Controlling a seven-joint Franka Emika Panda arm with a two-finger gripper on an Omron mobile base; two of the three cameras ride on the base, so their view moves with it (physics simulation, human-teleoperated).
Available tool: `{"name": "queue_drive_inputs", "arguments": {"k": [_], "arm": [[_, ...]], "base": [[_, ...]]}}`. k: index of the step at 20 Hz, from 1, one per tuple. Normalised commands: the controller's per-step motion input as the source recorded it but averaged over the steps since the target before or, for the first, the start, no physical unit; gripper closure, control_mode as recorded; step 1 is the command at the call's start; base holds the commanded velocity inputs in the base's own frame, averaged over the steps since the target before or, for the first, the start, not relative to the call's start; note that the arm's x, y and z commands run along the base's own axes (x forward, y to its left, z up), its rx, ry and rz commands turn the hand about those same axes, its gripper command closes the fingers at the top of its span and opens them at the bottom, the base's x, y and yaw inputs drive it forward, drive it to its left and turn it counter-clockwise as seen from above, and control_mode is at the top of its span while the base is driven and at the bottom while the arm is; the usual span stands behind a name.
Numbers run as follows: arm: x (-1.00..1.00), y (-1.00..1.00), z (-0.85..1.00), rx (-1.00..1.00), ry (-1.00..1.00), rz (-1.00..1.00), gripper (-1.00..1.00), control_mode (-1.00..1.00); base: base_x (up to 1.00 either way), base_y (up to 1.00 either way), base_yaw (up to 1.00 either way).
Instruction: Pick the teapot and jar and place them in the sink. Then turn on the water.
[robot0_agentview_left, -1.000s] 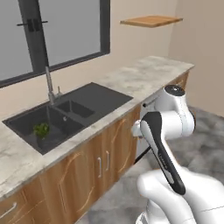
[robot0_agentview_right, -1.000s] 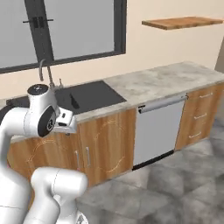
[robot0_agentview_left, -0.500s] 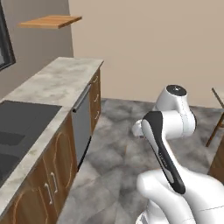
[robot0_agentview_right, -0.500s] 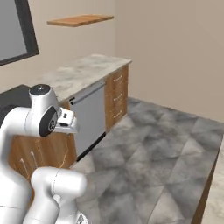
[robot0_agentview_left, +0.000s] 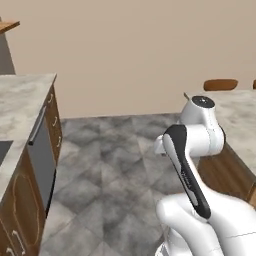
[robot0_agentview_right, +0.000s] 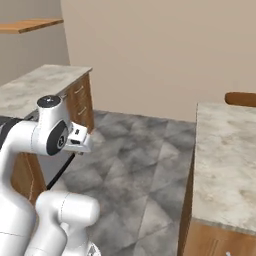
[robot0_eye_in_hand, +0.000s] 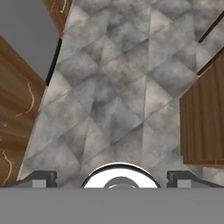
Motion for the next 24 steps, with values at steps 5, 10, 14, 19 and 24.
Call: {"name": "queue_drive_inputs", "arguments": {"k": [5,10,14,19,24], "arm": [[0.00,0.00,0.00,0.00,0.00,0.00,-1.00,1.00],[0.00,0.00,0.00,0.00,0.00,0.00,-1.00,1.00],[0.00,0.00,0.00,0.00,0.00,0.00,-1.00,1.00],[0.00,0.00,0.00,0.00,0.00,0.00,-1.00,1.00],[0.00,0.00,0.00,0.00,0.00,0.00,-1.00,1.00]], "base": [[0.00,-0.65,-0.13],[0.00,-1.00,0.00],[0.00,-1.00,0.00],[0.00,-0.94,0.00],[0.00,-0.80,0.00]]}}
